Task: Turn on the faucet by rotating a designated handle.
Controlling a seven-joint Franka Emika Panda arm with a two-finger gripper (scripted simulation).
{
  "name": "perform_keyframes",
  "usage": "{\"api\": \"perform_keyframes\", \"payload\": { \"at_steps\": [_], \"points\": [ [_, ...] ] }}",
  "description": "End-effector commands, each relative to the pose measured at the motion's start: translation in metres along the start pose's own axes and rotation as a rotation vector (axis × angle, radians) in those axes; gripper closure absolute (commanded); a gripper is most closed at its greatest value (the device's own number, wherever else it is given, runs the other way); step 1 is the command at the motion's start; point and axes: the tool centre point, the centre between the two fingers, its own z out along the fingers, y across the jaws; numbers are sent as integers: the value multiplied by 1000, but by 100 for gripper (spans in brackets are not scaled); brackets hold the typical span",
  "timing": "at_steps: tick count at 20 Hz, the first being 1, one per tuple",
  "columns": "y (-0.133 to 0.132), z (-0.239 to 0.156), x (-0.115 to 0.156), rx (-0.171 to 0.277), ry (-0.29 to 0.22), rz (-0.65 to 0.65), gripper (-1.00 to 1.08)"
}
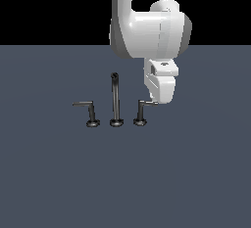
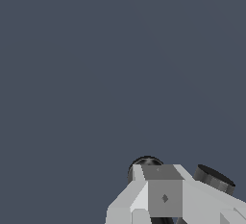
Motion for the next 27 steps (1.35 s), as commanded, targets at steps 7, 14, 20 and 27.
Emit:
{"api": "perform_keyframes", "payload": {
  "at_steps": [7, 14, 20, 27],
  "points": [
    [31, 0, -4, -12, -1, 6, 108],
    [41, 0, -4, -7, 2, 11, 108],
    [55, -1, -25, -11, 1, 11, 108],
    [69, -1, -48, -15, 0, 10, 108]
  ]
}}
